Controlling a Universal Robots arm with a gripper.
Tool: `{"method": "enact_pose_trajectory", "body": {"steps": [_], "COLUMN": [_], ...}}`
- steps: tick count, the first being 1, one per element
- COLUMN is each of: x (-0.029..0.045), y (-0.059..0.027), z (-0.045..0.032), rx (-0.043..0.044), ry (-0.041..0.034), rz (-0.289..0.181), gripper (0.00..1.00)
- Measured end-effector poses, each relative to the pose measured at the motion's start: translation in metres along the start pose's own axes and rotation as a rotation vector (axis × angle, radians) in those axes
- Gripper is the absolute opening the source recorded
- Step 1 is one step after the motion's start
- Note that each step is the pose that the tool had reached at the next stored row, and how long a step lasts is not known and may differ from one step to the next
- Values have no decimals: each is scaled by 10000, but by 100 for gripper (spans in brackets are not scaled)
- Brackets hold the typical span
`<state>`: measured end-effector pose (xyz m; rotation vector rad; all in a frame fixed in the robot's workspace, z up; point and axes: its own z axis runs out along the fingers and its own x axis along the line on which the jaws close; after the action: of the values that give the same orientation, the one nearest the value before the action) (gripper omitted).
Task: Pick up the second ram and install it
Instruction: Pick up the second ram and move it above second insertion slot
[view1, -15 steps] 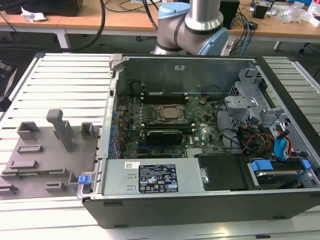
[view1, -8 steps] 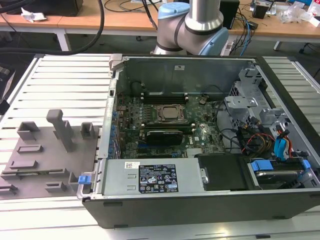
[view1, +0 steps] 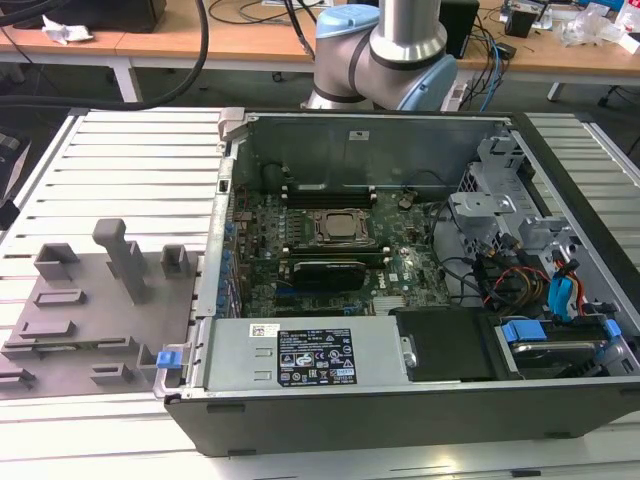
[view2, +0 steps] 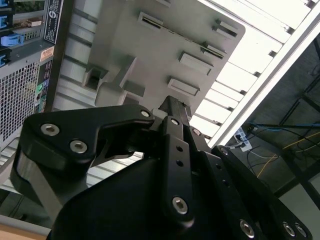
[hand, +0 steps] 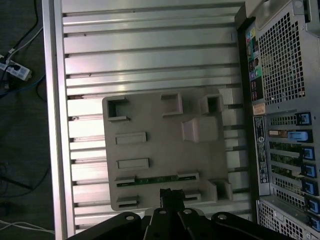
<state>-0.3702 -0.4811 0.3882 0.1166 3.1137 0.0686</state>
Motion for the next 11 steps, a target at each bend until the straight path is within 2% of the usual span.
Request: {"method": "enact_pose_trajectory", "body": {"steps": [4,7,11], "x": [0,0,0], "y": [-1,-1,-1], "z": [0,0,0], "rx": [-2,-11,-31], "ry": [3,21,59], "rz": [-76,-472,-1318], "gripper": [11,11,11]}}
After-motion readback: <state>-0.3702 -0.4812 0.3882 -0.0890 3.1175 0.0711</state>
